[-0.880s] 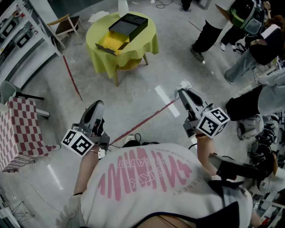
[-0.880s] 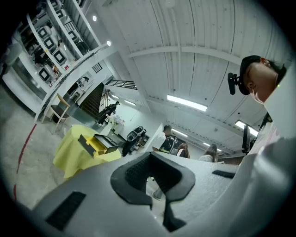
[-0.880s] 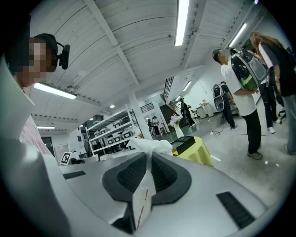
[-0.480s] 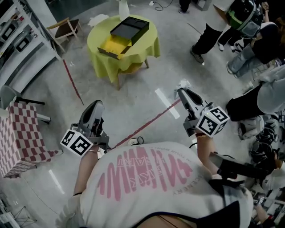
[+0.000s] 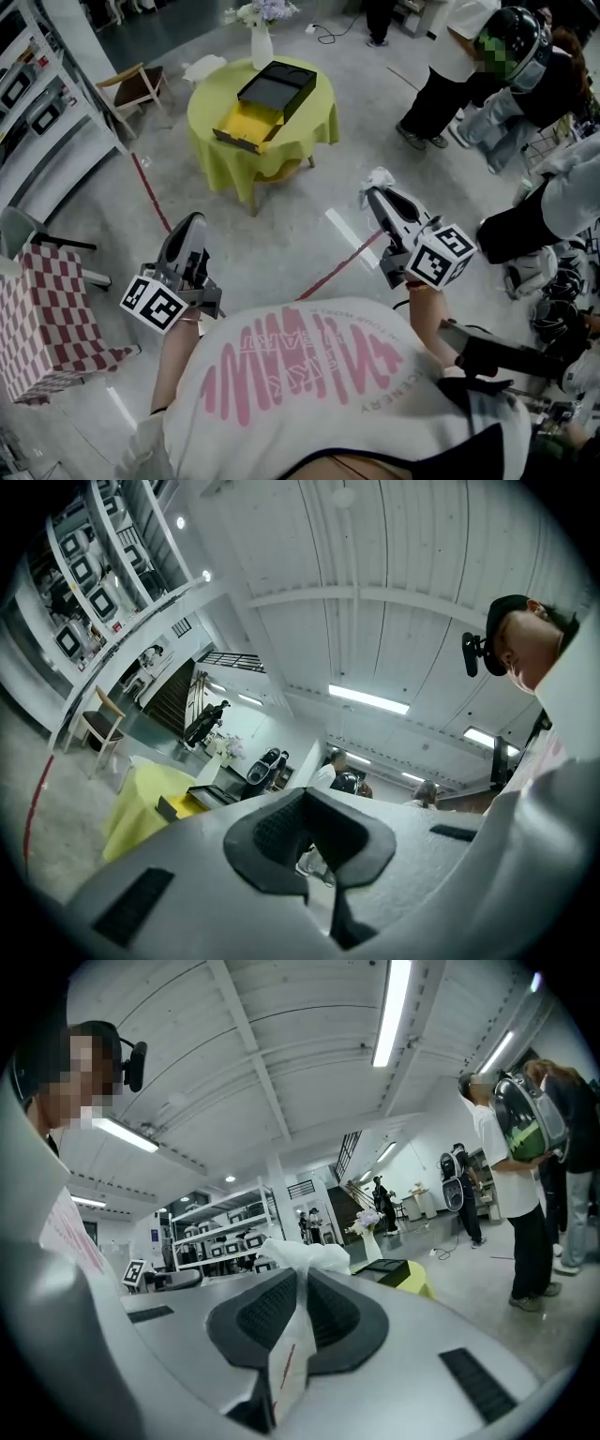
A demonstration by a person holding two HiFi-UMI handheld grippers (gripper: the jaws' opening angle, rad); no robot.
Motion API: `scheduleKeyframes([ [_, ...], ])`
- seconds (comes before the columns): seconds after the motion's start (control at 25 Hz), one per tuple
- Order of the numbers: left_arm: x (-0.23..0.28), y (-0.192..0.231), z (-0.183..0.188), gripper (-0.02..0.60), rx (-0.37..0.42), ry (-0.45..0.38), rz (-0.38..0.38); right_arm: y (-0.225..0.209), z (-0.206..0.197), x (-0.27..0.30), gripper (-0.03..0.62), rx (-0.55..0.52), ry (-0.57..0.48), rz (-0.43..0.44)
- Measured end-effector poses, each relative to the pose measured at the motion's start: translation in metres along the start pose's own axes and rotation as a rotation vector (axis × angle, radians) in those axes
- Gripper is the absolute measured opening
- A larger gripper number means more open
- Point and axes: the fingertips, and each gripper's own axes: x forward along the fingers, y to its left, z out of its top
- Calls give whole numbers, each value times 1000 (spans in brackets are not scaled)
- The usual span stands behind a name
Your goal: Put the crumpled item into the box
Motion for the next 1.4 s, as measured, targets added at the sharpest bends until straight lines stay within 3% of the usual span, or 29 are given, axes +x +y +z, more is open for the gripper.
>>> scheduleKeyframes([
  [0.48, 5, 33, 3, 8, -25, 35, -45, 12, -25, 31, 31, 6, 41, -38],
  [0.64, 6, 41, -9, 8, -28, 62, -23, 11, -32, 41, 31, -5, 74, -26],
  [0.84, 10, 55, -30, 8, 26, 153, 15, 0, -46, 58, 31, 26, 113, -16],
  [1.04, 21, 71, -23, 8, -31, 84, 24, -11, -50, 86, 31, 26, 136, 33],
  [1.4, 57, 107, -8, 8, -8, 55, 61, -44, -43, 161, 31, 15, 145, 94],
])
